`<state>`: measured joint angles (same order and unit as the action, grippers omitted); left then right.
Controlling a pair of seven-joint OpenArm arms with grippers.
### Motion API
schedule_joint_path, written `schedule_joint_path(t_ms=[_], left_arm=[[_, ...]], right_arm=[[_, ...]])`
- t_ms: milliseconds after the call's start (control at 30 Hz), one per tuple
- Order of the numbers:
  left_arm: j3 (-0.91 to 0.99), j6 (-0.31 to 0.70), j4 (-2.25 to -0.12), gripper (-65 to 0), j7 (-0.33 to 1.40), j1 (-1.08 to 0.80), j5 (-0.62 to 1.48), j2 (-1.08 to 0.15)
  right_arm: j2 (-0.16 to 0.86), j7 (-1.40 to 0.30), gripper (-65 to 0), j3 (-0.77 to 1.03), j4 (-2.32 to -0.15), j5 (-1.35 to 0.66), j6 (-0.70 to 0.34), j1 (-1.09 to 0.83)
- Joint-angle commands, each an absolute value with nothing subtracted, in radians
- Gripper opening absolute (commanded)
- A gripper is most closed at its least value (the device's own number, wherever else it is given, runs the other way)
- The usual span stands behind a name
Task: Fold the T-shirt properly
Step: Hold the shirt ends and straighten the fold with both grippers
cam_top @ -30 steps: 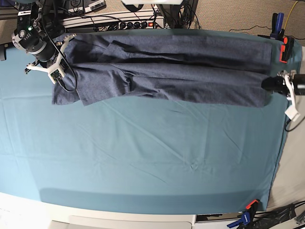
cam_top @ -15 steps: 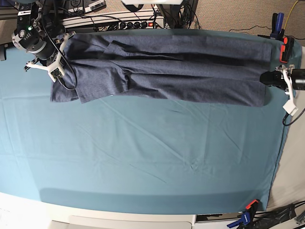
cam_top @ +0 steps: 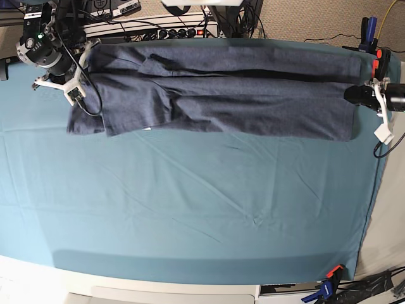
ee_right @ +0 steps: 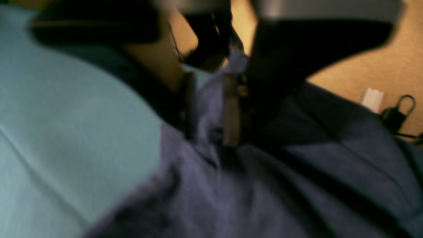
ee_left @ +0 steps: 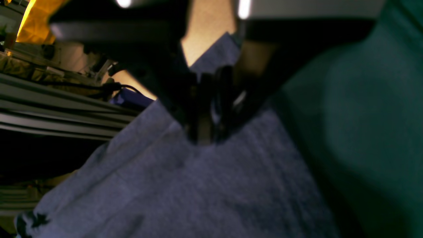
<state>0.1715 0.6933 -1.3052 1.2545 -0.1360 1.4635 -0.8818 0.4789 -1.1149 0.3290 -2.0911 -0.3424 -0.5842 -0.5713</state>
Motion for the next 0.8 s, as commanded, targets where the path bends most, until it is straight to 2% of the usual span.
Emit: schedule_joint_path(t_ms=[0, 167, 300, 567, 767], left_arm=[[0.184, 0.698, -1.316, -51.7, 1.233, -0.125, 1.484, -0.912], [0.184, 0.698, -1.316, -43.6, 1.181, -0.133, 1.473, -0.912], [0.184, 0.698, -1.316, -36.9, 1.124, -0.166, 1.384, -0.912], [0.184, 0.670, -1.316, -36.1, 1.053, -0.196, 1.312, -0.912], [0.207, 0.670, -1.316, -32.8, 1.050, -0.196, 1.312, -0.912]], right_arm=[[0.493, -1.106, -45.2, 0.341, -2.107, -0.351, -0.580, -0.571], [0.493, -1.130, -45.2, 0.341, -2.107, -0.352, -0.579, -0.571], [0.493, -1.117, -45.2, 0.341, -2.107, -0.352, -0.579, -0.570], [0.492, -1.098, -45.2, 0.341, -2.107, -0.352, -0.579, -0.570], [0.493, -1.099, -45.2, 0.341, -2.107, -0.352, -0.579, -0.570]])
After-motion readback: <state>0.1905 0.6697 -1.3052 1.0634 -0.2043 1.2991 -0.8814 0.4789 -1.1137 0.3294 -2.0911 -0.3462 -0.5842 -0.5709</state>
